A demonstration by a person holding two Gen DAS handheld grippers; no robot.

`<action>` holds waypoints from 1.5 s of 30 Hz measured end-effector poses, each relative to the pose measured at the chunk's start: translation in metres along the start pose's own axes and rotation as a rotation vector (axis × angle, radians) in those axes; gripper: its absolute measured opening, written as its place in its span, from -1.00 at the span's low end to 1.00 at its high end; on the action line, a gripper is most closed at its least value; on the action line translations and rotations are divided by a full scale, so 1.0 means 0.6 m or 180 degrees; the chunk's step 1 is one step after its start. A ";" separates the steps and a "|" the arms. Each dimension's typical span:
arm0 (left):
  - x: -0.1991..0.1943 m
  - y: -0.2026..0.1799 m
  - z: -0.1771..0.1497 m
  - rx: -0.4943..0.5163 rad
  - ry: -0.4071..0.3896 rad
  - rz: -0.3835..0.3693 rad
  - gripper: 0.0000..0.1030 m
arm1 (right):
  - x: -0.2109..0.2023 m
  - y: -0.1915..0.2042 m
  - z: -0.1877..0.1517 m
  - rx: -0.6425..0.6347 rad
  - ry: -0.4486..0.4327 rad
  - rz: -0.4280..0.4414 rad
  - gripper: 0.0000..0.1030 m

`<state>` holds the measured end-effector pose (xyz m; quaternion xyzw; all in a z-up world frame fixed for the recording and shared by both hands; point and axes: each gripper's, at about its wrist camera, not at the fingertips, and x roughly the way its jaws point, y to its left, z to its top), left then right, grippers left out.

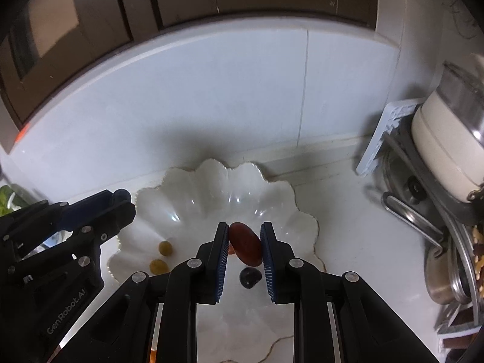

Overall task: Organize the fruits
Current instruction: 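Carry both held fruits up and over the white scalloped bowl, then open the left tool over the bowl while the right tool opens too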

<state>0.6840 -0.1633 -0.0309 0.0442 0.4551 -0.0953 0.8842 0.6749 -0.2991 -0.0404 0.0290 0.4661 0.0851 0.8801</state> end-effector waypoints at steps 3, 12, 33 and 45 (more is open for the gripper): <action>0.034 0.004 0.009 -0.0013 0.0152 -0.0059 -0.56 | 0.031 -0.003 0.006 0.0001 0.0159 -0.0011 -0.56; 0.108 0.010 0.008 -0.0019 0.0448 0.0014 -0.56 | 0.100 -0.022 0.009 0.0096 0.0476 -0.0066 -0.56; 0.193 0.005 0.000 0.0003 0.0731 0.0059 -0.29 | 0.165 -0.041 0.000 0.0162 0.0747 -0.0120 -0.53; 0.164 0.012 -0.006 0.0002 0.0683 0.0082 -0.09 | 0.143 -0.043 -0.002 0.0154 0.0659 -0.0165 -0.25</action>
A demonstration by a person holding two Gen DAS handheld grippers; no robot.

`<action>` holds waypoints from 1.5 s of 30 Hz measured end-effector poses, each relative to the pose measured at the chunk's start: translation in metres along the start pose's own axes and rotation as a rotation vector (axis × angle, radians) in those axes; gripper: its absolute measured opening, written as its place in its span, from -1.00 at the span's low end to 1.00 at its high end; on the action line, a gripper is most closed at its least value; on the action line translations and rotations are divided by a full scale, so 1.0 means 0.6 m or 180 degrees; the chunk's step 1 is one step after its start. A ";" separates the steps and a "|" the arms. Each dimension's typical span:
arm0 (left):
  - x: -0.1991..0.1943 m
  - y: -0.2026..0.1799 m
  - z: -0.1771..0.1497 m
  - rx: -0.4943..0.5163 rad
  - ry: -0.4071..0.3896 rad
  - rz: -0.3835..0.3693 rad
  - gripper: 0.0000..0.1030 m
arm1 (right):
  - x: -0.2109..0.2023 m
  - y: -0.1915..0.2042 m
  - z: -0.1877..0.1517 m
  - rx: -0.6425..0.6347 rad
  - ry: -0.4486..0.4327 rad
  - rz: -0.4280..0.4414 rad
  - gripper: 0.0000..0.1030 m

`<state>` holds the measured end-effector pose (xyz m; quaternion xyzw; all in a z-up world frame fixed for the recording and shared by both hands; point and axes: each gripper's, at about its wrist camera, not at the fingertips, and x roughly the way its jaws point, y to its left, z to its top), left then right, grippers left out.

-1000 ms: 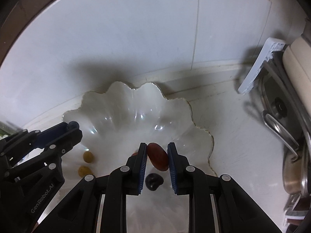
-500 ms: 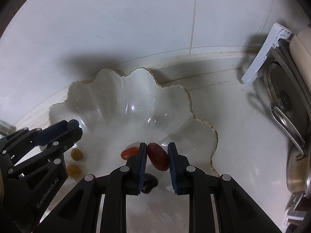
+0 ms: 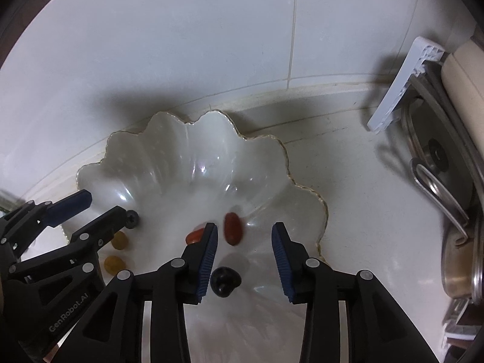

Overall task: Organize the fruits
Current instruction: 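Open the left tool over the bowl while the right tool opens too, then withdraw both open tools up and back from the white bowl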

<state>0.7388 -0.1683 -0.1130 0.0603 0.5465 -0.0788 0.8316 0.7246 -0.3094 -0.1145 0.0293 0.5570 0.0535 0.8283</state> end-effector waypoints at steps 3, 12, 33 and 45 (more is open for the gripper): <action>-0.013 0.002 -0.003 0.0014 -0.0038 0.0004 -0.06 | -0.018 0.004 -0.005 -0.0008 -0.0047 -0.0023 -0.25; -0.073 0.010 -0.026 0.0071 -0.0236 0.0096 0.04 | -0.067 0.021 -0.024 0.0006 -0.0159 0.0046 -0.25; -0.226 0.024 -0.121 0.0064 -0.0771 0.0136 0.29 | -0.222 0.051 -0.121 -0.0105 -0.0758 -0.0073 -0.25; -0.319 0.019 -0.192 0.0025 -0.1118 0.0131 0.30 | -0.301 0.071 -0.193 -0.0082 -0.1100 0.0017 -0.25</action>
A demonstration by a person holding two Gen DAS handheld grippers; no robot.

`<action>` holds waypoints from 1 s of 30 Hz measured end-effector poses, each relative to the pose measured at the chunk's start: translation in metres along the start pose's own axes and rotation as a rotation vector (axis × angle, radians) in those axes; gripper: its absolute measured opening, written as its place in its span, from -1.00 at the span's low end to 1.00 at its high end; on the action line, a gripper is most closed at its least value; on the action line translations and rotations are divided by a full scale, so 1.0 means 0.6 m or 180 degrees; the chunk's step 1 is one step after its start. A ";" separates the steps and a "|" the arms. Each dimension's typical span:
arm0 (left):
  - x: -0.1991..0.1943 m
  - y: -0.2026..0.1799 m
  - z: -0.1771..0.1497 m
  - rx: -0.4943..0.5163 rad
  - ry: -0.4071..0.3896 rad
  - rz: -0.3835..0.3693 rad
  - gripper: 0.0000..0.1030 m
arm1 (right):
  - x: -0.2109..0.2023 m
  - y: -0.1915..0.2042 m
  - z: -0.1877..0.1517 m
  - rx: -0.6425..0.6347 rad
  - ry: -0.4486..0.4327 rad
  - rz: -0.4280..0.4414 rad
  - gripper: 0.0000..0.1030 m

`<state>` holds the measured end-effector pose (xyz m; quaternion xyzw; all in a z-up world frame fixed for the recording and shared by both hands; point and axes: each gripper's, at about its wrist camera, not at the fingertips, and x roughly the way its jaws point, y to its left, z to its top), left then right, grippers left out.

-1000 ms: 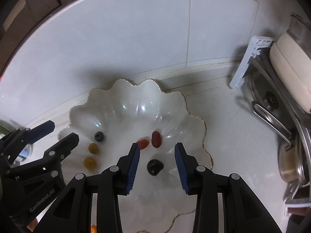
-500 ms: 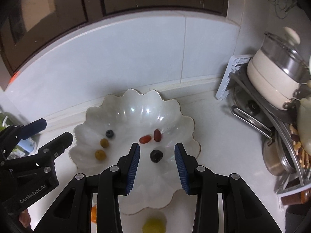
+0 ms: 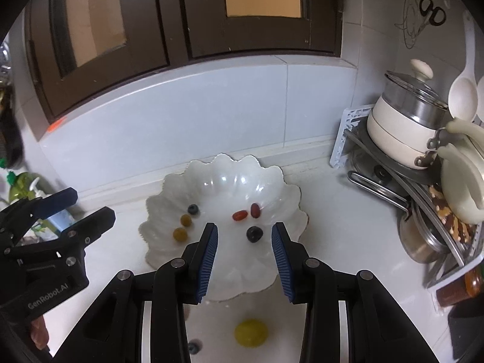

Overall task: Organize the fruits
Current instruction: 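Withdraw both open tools up and back from the white bowl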

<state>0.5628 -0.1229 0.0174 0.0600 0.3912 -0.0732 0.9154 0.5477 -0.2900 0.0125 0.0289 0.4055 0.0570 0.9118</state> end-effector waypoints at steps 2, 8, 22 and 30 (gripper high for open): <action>-0.014 -0.003 -0.006 -0.0002 -0.0061 0.0035 0.30 | -0.015 0.002 -0.011 -0.0010 -0.0045 0.0026 -0.25; -0.052 -0.013 -0.038 -0.0031 -0.0134 0.0063 0.30 | -0.052 0.007 -0.045 -0.0066 -0.0141 0.0051 -0.25; -0.119 -0.028 -0.120 -0.0147 -0.0268 -0.0040 0.30 | -0.131 0.009 -0.129 -0.0140 -0.0511 -0.0035 -0.25; -0.143 -0.023 -0.147 -0.0089 -0.0333 -0.0041 0.30 | -0.158 0.023 -0.155 -0.0114 -0.0657 -0.0057 -0.25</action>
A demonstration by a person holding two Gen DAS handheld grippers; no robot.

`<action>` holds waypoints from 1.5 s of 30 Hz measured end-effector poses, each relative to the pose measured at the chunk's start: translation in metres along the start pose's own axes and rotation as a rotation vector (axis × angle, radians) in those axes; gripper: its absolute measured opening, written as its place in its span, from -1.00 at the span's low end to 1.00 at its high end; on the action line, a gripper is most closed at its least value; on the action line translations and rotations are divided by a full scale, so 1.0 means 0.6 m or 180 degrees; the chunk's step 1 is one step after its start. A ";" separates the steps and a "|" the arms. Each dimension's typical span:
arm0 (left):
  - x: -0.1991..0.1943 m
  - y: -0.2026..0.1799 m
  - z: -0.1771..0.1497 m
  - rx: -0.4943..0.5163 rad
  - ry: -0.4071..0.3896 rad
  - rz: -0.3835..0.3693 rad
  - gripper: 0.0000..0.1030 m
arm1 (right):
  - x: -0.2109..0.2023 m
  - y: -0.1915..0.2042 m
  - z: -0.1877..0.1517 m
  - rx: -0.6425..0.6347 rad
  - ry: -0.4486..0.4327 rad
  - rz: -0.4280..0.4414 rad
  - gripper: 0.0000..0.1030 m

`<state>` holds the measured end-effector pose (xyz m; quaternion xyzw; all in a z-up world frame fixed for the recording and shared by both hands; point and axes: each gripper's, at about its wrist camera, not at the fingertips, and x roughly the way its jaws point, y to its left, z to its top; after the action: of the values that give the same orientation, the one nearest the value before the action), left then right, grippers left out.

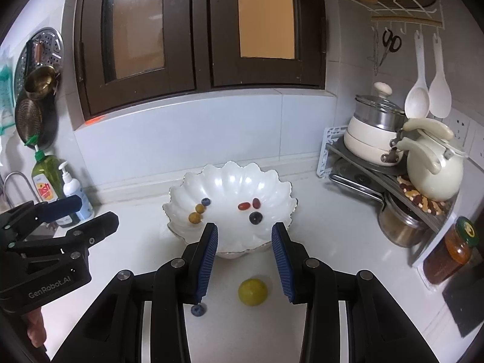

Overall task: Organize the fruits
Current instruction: 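Withdraw both open tools up and back from the white bowl, then lower the left tool toward a blueberry while the right tool lowers toward a dark plum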

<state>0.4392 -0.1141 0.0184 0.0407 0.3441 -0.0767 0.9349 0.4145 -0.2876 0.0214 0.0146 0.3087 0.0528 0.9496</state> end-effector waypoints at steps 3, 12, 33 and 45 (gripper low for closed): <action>-0.002 0.004 -0.004 0.0046 -0.0006 -0.0084 0.30 | -0.006 0.006 -0.008 0.0098 0.0009 0.0042 -0.25; -0.008 0.012 -0.012 0.0370 -0.0046 -0.0391 0.30 | -0.046 0.033 -0.041 0.0346 -0.0132 -0.0349 -0.25; -0.024 0.040 -0.088 0.1077 -0.0110 -0.1112 0.29 | -0.117 0.114 -0.170 0.0936 -0.0146 -0.1033 -0.25; -0.001 0.026 -0.131 0.1342 0.0043 -0.1448 0.27 | -0.108 0.132 -0.240 0.1301 0.0013 -0.1234 -0.25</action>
<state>0.3914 -0.0888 -0.0408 0.1562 0.3270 -0.3535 0.8624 0.2704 -0.2165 -0.0527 0.1464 0.3118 -0.1931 0.9187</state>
